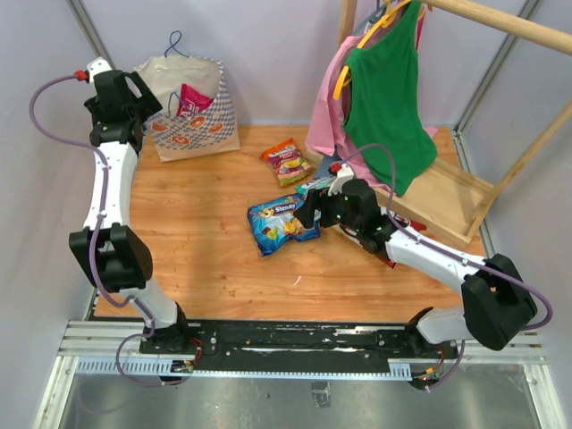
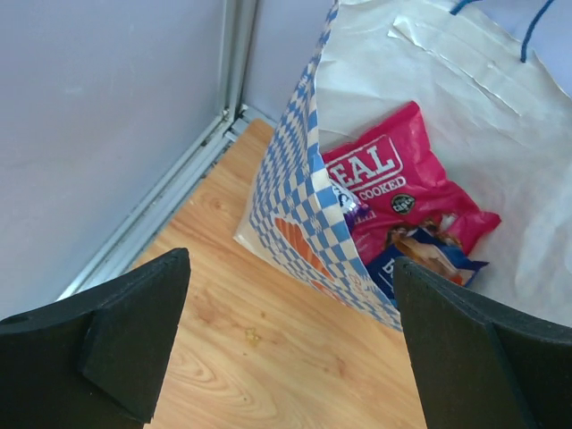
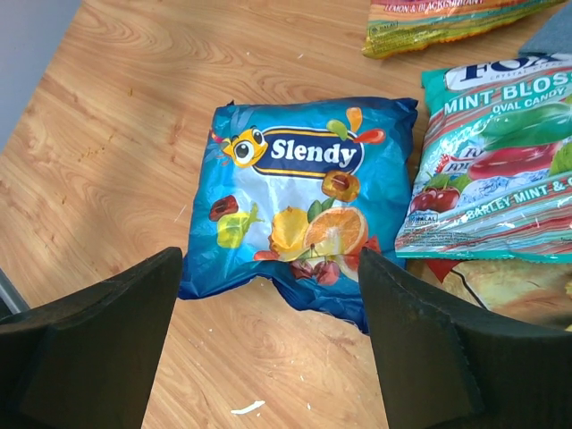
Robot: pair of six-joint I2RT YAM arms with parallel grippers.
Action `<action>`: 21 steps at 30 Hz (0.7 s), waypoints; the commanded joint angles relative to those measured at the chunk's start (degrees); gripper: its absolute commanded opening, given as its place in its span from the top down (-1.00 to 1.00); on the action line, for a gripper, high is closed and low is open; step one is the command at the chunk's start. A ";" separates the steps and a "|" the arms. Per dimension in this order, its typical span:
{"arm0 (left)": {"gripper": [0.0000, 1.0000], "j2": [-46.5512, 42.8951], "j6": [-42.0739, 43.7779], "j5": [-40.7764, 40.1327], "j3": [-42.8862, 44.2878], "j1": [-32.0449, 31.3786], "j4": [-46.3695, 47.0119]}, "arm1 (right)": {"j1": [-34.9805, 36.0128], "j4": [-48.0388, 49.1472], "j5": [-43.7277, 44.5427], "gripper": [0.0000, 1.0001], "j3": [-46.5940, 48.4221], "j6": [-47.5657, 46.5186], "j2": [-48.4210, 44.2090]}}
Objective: Take the snacks out of the paper bag
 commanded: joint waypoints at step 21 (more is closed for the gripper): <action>-0.99 -18.47 9.22 1.00 -34.09 -0.84 37.18 | -1.90 2.66 -4.80 -0.63 -1.43 0.40 -5.35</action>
